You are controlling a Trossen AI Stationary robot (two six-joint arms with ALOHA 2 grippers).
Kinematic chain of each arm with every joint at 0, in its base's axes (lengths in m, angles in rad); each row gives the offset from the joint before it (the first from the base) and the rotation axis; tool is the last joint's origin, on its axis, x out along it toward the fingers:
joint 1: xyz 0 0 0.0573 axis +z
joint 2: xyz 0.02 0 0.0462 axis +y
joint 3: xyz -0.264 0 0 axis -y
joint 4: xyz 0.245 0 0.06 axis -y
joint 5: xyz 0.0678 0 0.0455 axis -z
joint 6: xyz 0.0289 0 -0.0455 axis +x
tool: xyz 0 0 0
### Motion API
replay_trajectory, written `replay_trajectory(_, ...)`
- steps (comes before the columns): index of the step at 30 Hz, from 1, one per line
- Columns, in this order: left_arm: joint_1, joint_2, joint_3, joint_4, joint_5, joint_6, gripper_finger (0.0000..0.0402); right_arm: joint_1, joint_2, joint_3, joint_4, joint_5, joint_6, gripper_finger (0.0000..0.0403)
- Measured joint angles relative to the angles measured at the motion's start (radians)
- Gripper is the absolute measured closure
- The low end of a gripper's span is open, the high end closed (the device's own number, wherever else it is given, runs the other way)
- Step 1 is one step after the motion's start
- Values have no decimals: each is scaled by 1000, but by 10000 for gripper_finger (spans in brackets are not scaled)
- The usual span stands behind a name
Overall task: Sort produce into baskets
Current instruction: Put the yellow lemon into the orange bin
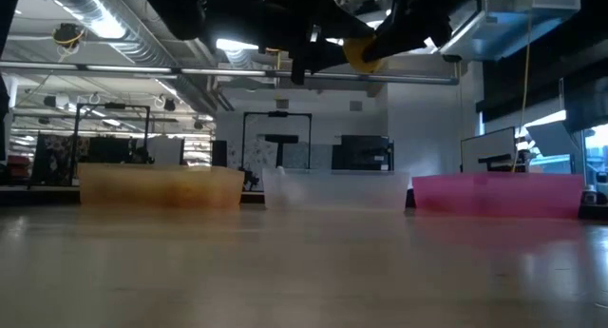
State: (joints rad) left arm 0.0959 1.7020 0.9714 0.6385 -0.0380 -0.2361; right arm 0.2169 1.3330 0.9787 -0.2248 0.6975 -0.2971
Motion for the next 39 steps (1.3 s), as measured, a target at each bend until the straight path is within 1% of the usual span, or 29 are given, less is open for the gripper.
replay_trajectory(3, 0, -10, -1, -42, 0, 2, 205, 14, -26, 0, -98, 6, 72, 129)
replay_trajectory(7, 3, -63, -1, -131, 0, 5, 201, 44, -73, 1, -282, 2, 204, 118)
replay_trajectory(11, 5, -129, -1, -245, -17, 26, 200, 75, -110, 1, -486, -77, 355, 116)
replay_trajectory(13, 4, -168, -1, -315, -59, 38, 200, 80, -116, 1, -568, -138, 433, 116)
replay_trajectory(16, 5, -234, -1, -433, -152, 59, 199, 79, -116, -1, -642, -227, 527, 116)
replay_trajectory(19, 5, -304, -1, -558, -277, 86, 199, 79, -116, -25, -628, -279, 568, 116)
replay_trajectory(23, 17, -393, -1, -708, -462, 100, 199, 78, -116, -70, -576, -291, 581, 116)
replay_trajectory(27, 64, -452, -1, -866, -579, 83, 199, 78, -116, -118, -490, -291, 581, 116)
replay_trajectory(29, 104, -469, -1, -932, -599, 67, 199, 78, -116, -141, -452, -298, 581, 116)
replay_trajectory(33, 193, -470, -1, -1015, -603, 23, 199, 78, -116, -171, -398, -309, 581, 116)
replay_trajectory(39, 318, -470, -26, -1069, -603, -6, 199, 77, -116, -200, -337, -317, 581, 116)
